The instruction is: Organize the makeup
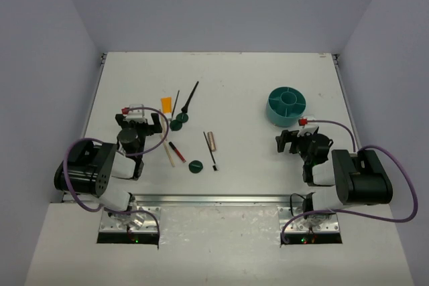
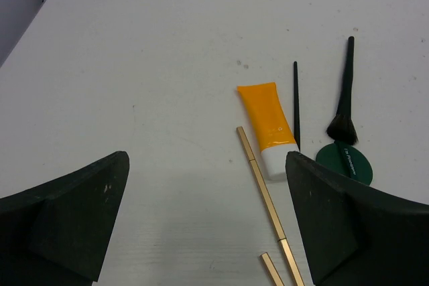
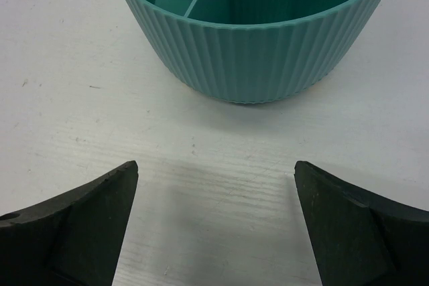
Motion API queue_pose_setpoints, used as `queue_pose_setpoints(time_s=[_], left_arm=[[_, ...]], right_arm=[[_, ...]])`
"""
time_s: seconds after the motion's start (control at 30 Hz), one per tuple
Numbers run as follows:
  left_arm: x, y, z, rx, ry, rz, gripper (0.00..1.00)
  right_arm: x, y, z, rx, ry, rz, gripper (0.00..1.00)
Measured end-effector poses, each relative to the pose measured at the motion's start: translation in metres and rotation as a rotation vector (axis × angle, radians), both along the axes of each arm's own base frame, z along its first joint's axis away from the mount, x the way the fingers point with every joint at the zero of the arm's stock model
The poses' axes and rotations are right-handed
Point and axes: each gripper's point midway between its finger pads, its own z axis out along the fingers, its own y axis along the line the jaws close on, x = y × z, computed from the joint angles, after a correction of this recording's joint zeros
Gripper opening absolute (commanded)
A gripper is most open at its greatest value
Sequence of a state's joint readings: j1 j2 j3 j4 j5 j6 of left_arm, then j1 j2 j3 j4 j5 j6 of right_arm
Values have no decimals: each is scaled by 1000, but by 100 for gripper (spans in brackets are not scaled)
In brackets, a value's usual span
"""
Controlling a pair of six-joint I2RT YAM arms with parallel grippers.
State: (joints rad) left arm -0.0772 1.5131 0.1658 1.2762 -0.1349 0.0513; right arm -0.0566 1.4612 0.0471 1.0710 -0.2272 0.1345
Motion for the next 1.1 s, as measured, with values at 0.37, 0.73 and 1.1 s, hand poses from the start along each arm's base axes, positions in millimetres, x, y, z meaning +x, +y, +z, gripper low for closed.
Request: queue_pose_setpoints(time_s=[0.37, 0.73, 1.1], left_arm=[[3, -6, -2, 13, 29, -36, 100], [91, -56, 117, 235, 77, -375, 100], [205, -90, 207, 288, 147, -570, 90]], right_arm=[[-2, 17, 14, 14, 5, 108, 99], [-15, 47, 56, 91, 33, 278, 99], [11, 47, 145, -20, -12, 367, 99]])
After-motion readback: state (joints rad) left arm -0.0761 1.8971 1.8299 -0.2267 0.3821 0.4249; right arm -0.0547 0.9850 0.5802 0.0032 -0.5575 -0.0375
